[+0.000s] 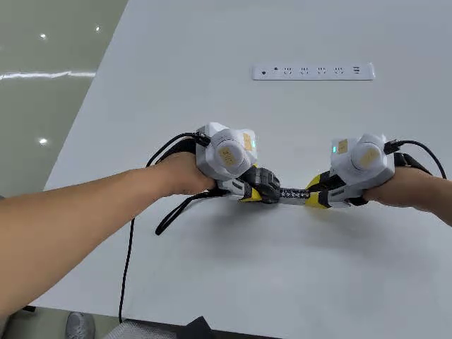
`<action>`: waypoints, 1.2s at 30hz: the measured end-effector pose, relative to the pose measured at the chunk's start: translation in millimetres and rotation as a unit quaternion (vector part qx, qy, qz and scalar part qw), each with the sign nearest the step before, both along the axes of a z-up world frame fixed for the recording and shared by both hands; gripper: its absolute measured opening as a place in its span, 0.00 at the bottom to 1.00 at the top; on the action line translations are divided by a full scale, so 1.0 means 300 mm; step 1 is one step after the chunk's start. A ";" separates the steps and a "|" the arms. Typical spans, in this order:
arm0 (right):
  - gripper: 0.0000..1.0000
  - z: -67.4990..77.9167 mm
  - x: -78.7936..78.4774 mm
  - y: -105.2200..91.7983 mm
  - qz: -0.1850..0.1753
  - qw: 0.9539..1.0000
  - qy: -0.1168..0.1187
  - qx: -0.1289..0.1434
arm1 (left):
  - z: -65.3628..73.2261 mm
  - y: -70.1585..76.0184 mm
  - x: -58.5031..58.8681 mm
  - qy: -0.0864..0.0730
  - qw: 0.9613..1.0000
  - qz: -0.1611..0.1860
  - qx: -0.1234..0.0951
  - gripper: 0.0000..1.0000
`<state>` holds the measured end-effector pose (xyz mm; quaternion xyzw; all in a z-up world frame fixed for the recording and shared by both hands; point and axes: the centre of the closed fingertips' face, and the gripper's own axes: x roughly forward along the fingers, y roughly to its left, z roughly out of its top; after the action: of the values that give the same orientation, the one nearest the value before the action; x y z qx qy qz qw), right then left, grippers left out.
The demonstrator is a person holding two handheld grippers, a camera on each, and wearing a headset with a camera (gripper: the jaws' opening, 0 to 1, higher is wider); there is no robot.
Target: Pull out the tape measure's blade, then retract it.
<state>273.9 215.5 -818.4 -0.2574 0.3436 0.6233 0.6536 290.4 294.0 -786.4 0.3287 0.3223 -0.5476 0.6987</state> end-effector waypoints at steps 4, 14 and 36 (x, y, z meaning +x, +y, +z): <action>0.10 0.000 -0.003 -0.015 -0.003 1.000 0.004 0.000 | 0.000 0.000 -0.001 0.000 1.000 -0.001 0.000 0.31; 0.10 -0.001 -0.005 -0.070 -0.012 1.000 0.011 -0.002 | -0.001 -0.002 -0.001 0.000 1.000 -0.003 0.002 0.31; 0.09 -0.004 -0.006 -0.169 -0.031 0.999 0.016 -0.006 | -0.001 -0.004 -0.002 -0.001 1.000 -0.004 0.004 0.31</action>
<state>272.1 164.9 -819.5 -0.2404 0.3650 0.6046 0.6659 289.9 292.8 -786.8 0.3332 0.3224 -0.5486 0.6957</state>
